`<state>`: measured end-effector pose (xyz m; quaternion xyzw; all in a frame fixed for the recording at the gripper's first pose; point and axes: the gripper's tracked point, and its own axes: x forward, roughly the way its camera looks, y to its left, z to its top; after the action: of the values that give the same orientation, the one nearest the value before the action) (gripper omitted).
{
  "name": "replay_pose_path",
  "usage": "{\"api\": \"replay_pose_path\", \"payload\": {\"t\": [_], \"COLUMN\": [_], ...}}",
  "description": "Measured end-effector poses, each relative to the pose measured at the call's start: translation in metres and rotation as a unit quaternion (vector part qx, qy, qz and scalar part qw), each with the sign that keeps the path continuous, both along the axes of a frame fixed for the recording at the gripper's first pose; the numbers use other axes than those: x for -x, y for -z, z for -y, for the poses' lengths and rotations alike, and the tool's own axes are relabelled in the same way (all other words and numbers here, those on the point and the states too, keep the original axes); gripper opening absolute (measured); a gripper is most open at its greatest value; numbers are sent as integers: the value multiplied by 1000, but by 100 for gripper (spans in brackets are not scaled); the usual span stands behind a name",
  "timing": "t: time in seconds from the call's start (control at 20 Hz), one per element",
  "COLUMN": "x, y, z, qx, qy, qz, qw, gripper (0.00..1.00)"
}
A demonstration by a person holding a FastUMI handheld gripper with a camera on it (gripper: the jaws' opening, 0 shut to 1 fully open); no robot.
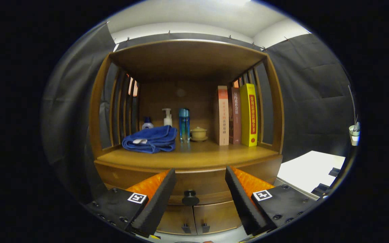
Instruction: Pull open the drawer, take out the items inside it, and place them on the countertop above the cabinet.
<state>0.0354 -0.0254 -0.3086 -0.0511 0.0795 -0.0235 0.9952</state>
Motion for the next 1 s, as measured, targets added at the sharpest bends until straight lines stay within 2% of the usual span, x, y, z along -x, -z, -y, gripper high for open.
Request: {"api": "replay_pose_path", "payload": {"t": [0.15,0.5,0.85,1.0], "x": [-5,-21,-29,-31], "y": [29,84,123,128], "z": [3,-3,-5,3], "qx": [-6,22,25,8], "qy": [0,-8,-9,3], "qz": [-13,-42,-64,-67], "qw": [1000,999,998,998], "gripper": [98,98,89,76]}}
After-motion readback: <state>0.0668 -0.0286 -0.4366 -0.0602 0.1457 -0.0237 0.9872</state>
